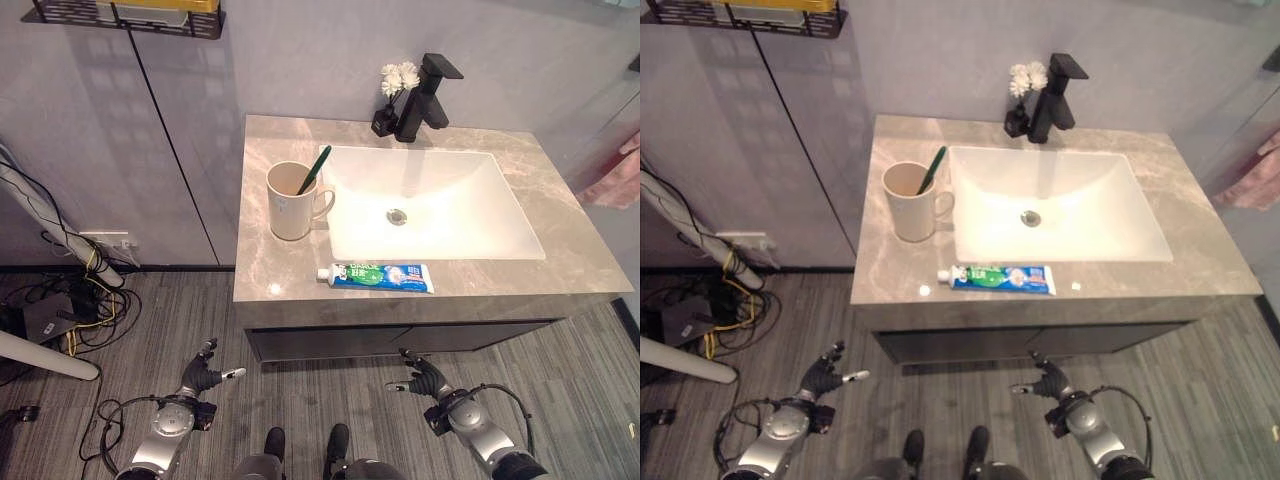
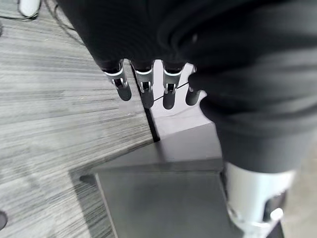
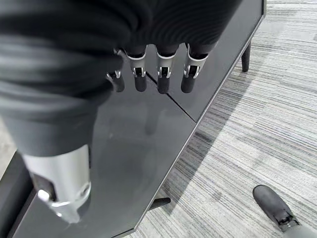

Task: Put brush and paste in cup on sink, flatten towel.

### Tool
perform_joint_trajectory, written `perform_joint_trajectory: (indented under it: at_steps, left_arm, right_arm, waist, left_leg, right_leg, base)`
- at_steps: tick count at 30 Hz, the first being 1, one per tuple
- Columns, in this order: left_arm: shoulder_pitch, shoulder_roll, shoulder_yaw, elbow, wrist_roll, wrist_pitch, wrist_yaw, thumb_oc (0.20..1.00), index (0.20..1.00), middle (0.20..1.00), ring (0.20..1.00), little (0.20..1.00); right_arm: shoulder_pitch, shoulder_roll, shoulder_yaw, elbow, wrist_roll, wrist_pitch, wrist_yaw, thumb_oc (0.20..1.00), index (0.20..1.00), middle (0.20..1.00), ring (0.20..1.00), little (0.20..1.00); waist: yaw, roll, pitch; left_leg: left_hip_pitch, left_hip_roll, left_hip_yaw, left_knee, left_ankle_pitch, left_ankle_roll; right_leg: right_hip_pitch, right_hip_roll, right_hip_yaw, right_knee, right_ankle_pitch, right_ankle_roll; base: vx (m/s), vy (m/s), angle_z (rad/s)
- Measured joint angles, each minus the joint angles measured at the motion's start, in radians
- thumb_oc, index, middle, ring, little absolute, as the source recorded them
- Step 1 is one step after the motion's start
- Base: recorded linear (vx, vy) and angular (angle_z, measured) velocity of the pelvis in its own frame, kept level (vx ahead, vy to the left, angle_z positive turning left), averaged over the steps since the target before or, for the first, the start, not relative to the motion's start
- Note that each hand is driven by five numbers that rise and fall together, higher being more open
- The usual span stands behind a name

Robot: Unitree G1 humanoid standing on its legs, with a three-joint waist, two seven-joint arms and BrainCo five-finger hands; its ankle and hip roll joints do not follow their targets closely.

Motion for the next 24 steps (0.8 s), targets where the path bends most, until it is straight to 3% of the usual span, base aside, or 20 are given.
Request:
perform_joint_trajectory:
  at_steps: [3,4,6,8,9,11,12,13,14,15,17,18,20,21,22,23,24]
  left_arm:
    - [-0.009,0.026,0.0,-0.033,0.031,0.001,-0.007,1.0,1.0,1.0,1.0,1.0]
    - [0.004,0.043,0.004,-0.084,0.033,-0.003,-0.005,1.0,1.0,1.0,1.0,1.0]
    - [0.02,0.055,0.006,-0.098,0.039,-0.004,-0.004,1.0,1.0,1.0,1.0,1.0]
    - [0.061,0.066,0.032,-0.152,0.038,-0.005,0.0,1.0,1.0,1.0,1.0,1.0]
    - [0.073,0.071,0.047,-0.171,0.037,-0.006,0.001,1.0,1.0,1.0,1.0,1.0]
    - [0.071,0.097,0.057,-0.182,0.037,-0.01,0.004,1.0,1.0,1.0,1.0,1.0]
    - [0.07,0.111,0.064,-0.182,0.037,-0.012,0.007,1.0,1.0,1.0,1.0,1.0]
    - [0.074,0.131,0.067,-0.175,0.037,-0.012,0.007,1.0,1.0,1.0,1.0,1.0]
    - [0.083,0.119,0.089,-0.146,0.037,-0.018,0.007,1.0,1.0,1.0,1.0,1.0]
    - [0.105,0.105,0.088,-0.133,0.035,-0.012,0.007,1.0,1.0,1.0,1.0,1.0]
    - [0.115,0.109,0.09,-0.134,0.035,-0.011,0.007,1.0,1.0,1.0,1.0,1.0]
    - [0.113,0.111,0.091,-0.126,0.034,-0.01,0.007,1.0,1.0,1.0,1.0,1.0]
    - [0.112,0.107,0.086,-0.121,0.034,-0.01,0.007,1.0,1.0,1.0,1.0,1.0]
    - [0.104,0.1,0.077,-0.114,0.033,-0.01,0.007,1.0,1.0,1.0,1.0,1.0]
    - [0.083,0.088,0.066,-0.1,0.03,-0.009,0.007,1.0,1.0,1.0,1.0,1.0]
    - [0.056,0.079,0.044,-0.085,0.03,-0.01,0.007,1.0,1.0,1.0,1.0,1.0]
    - [0.051,0.072,0.036,-0.089,0.03,-0.01,0.007,1.0,1.0,1.0,1.0,1.0]
  right_arm:
    - [0.024,-0.007,-0.049,-0.023,-0.001,-0.002,-0.003,1.0,1.0,1.0,1.0,1.0]
    - [0.028,0.01,-0.087,0.025,0.001,-0.006,-0.012,1.0,1.0,1.0,1.0,1.0]
    - [-0.034,0.019,-0.104,0.111,0.008,-0.004,-0.032,1.0,1.0,1.0,1.0,1.0]
    - [-0.072,0.024,-0.11,0.15,0.022,-0.004,-0.049,1.0,1.0,1.0,1.0,1.0]
    - [-0.076,0.022,-0.111,0.151,0.022,-0.004,-0.057,1.0,1.0,1.0,1.0,1.0]
    - [-0.062,0.021,-0.112,0.15,0.021,-0.003,-0.072,1.0,1.0,1.0,1.0,1.0]
    - [-0.06,0.025,-0.111,0.15,0.021,-0.003,-0.076,1.0,1.0,1.0,1.0,1.0]
    - [-0.06,0.035,-0.111,0.156,0.021,-0.003,-0.08,1.0,1.0,1.0,1.0,1.0]
    - [-0.064,0.036,-0.104,0.163,0.021,-0.003,-0.082,1.0,1.0,1.0,1.0,1.0]
    - [-0.061,0.018,-0.105,0.126,0.023,-0.008,-0.087,1.0,1.0,1.0,1.0,1.0]
    - [-0.048,0.002,-0.102,0.102,0.033,-0.007,-0.087,1.0,1.0,1.0,1.0,1.0]
    - [-0.044,-0.008,-0.093,0.094,0.038,-0.006,-0.086,1.0,1.0,1.0,1.0,1.0]
    - [-0.037,-0.022,-0.093,0.077,0.038,-0.005,-0.085,1.0,1.0,1.0,1.0,1.0]
    - [-0.038,-0.035,-0.098,0.063,0.039,-0.006,-0.086,1.0,1.0,1.0,1.0,1.0]
    - [-0.035,-0.049,-0.101,0.055,0.039,-0.006,-0.086,1.0,1.0,1.0,1.0,1.0]
    - [-0.032,-0.06,-0.11,0.055,0.039,-0.004,-0.086,1.0,1.0,1.0,1.0,1.0]
    - [-0.034,-0.069,-0.11,0.054,0.039,-0.004,-0.086,1.0,1.0,1.0,1.0,1.0]
  waist:
    - [-0.025,0.041,0.022]
    - [-0.008,0.05,0.023]
    - [0.031,0.059,0.025]
    - [0.036,0.064,0.028]
    - [0.041,0.066,0.029]
    - [0.046,0.047,0.023]
    - [0.049,0.022,0.015]
    - [0.049,-0.018,-0.002]
    - [0.056,-0.035,-0.018]
    - [0.039,-0.005,-0.038]
    - [0.038,0.006,-0.04]
    - [0.034,0.01,-0.038]
    - [0.035,0.005,-0.041]
    - [0.033,0.004,-0.041]
    - [0.025,0.004,-0.039]
    - [0.009,0.001,-0.038]
    - [0.006,0.001,-0.035]
  left_leg:
    - [-0.009,0.003,-0.025,0.022,-0.012,0.012]
    - [-0.011,0.009,0.002,0.013,0.007,0.023]
    - [-0.015,0.016,0.032,0.021,-0.007,0.011]
    - [-0.01,0.024,0.033,0.025,-0.015,0.0]
    - [-0.008,0.034,0.028,0.027,-0.017,-0.007]
    - [0.0,0.058,-0.009,0.019,-0.011,-0.039]
    - [0.003,0.058,-0.02,0.012,-0.011,-0.052]
    - [0.008,0.047,-0.027,-0.001,-0.009,-0.073]
    - [0.013,0.057,-0.025,-0.014,-0.01,-0.092]
    - [-0.011,0.126,-0.067,-0.018,-0.003,-0.128]
    - [-0.021,0.192,-0.088,-0.048,0.015,-0.158]
    - [-0.025,0.244,-0.106,-0.06,0.025,-0.174]
    - [-0.033,0.287,-0.115,-0.053,0.029,-0.168]
    - [-0.039,0.286,-0.127,-0.044,0.031,-0.166]
    - [-0.06,0.263,-0.091,-0.012,0.027,-0.168]
    - [-0.086,0.206,-0.131,0.007,0.016,-0.18]
    - [-0.085,0.171,-0.134,-0.003,0.015,-0.162]
  right_leg:
    - [-0.09,-0.018,0.109,0.198,-0.055,0.058]
    - [-0.105,-0.102,0.075,0.222,-0.078,0.051]
    - [-0.092,-0.258,-0.041,0.12,-0.025,0.101]
    - [-0.048,-0.332,-0.055,-0.017,0.071,0.17]
    - [-0.028,-0.333,-0.029,-0.048,0.101,0.194]
    - [0.007,-0.268,0.006,-0.063,0.102,0.2]
    - [0.014,-0.24,0.015,-0.063,0.111,0.186]
    - [0.015,-0.215,0.012,-0.055,0.12,0.166]
    - [0.021,-0.196,-0.047,-0.061,0.055,0.114]
    - [0.022,-0.129,-0.054,-0.075,0.051,0.096]
    - [0.022,-0.051,-0.068,-0.102,0.048,0.069]
    - [0.019,-0.001,-0.086,-0.102,0.034,0.039]
    - [0.009,0.046,-0.085,-0.104,0.015,0.007]
    - [0.005,0.054,-0.083,-0.104,0.013,-0.003]
    - [-0.001,0.045,-0.083,-0.109,0.013,-0.006]
    - [-0.008,0.02,-0.085,-0.106,0.016,-0.007]
    - [-0.013,0.006,-0.083,-0.101,0.023,-0.01]
  base:
    - [0.08,-0.035,0.17]
    - [0.13,-0.241,-0.08]
    - [0.16,-0.266,-0.53]
    - [0.14,-0.275,-0.26]
    - [0.07,-0.191,0.19]
    - [0.09,-0.271,0.42]
    - [0.11,-0.377,0.44]
    - [0.09,-0.395,0.21]
    - [0.07,-0.336,0.29]
    - [0.1,-0.446,0.19]
    - [0.09,-0.308,0.21]
    - [0.04,-0.097,0.07]
    - [0.0,-0.063,-0.11]
    - [-0.01,0.005,-0.15]
    - [-0.01,0.082,0.07]
    - [0.0,0.05,0.14]
    - [-0.01,0.034,0.02]
